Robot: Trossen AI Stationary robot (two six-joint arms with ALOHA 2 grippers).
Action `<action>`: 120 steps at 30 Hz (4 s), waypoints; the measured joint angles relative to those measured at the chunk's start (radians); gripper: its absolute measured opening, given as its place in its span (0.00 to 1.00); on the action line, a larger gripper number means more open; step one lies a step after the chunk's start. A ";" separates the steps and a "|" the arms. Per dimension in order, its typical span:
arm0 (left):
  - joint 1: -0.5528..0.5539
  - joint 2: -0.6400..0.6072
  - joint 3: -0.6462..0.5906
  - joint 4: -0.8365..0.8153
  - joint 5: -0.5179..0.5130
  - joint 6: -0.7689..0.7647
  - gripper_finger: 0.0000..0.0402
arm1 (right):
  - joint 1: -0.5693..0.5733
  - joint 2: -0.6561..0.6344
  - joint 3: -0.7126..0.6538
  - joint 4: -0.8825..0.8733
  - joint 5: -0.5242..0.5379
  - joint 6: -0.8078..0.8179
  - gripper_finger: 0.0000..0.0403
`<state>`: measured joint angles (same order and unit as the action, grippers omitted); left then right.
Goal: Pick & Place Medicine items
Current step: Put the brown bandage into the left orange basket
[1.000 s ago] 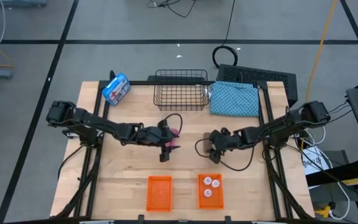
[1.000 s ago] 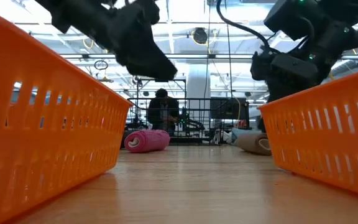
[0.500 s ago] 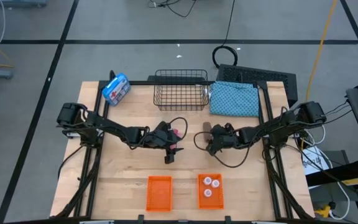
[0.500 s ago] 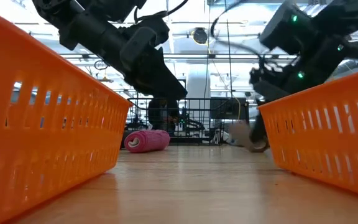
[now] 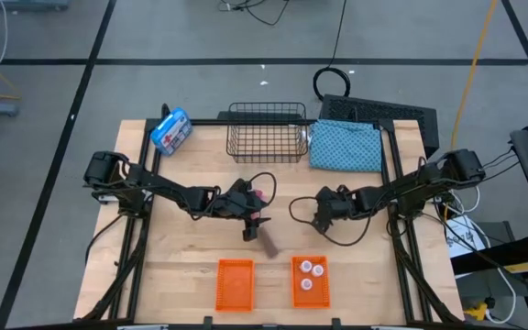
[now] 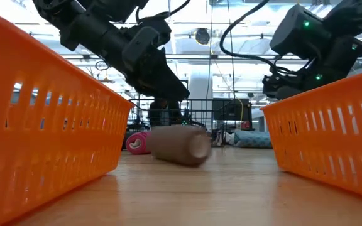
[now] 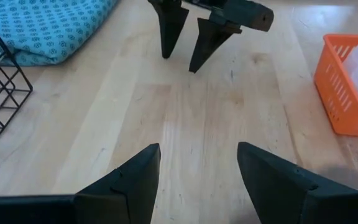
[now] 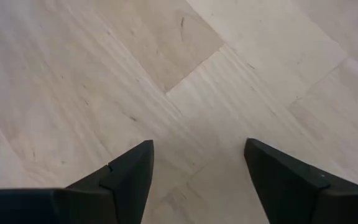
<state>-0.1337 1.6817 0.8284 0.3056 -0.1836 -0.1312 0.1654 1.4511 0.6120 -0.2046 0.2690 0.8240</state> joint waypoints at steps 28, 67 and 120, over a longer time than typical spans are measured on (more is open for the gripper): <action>-0.142 -0.006 0.206 -0.503 0.210 0.496 0.56 | -0.002 0.003 -0.083 0.496 0.070 -0.225 0.61; -0.141 0.124 0.204 -0.509 0.253 0.544 0.56 | -0.002 0.003 -0.119 0.531 0.070 -0.219 0.61; -0.456 -0.088 0.205 -0.670 0.123 -0.429 0.19 | -0.002 0.003 -0.118 0.549 0.073 -0.201 0.61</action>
<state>-0.5894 1.5936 1.0336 -0.3642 -0.0608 -0.5601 0.1631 1.4536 0.4942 0.3442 0.3421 0.6233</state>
